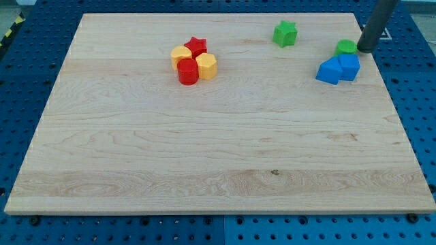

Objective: Slide the blue triangle and the blue cube to the center right

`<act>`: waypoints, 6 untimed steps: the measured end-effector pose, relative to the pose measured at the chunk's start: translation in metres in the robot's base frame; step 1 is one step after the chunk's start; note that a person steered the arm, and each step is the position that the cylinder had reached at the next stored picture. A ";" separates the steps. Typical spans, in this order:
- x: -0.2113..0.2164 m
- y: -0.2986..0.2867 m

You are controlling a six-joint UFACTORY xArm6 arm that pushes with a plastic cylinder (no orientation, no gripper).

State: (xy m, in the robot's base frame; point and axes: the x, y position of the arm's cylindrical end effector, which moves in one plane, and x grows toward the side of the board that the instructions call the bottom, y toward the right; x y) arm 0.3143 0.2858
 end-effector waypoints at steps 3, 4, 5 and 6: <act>0.005 -0.093; 0.035 -0.077; 0.055 -0.067; 0.058 -0.075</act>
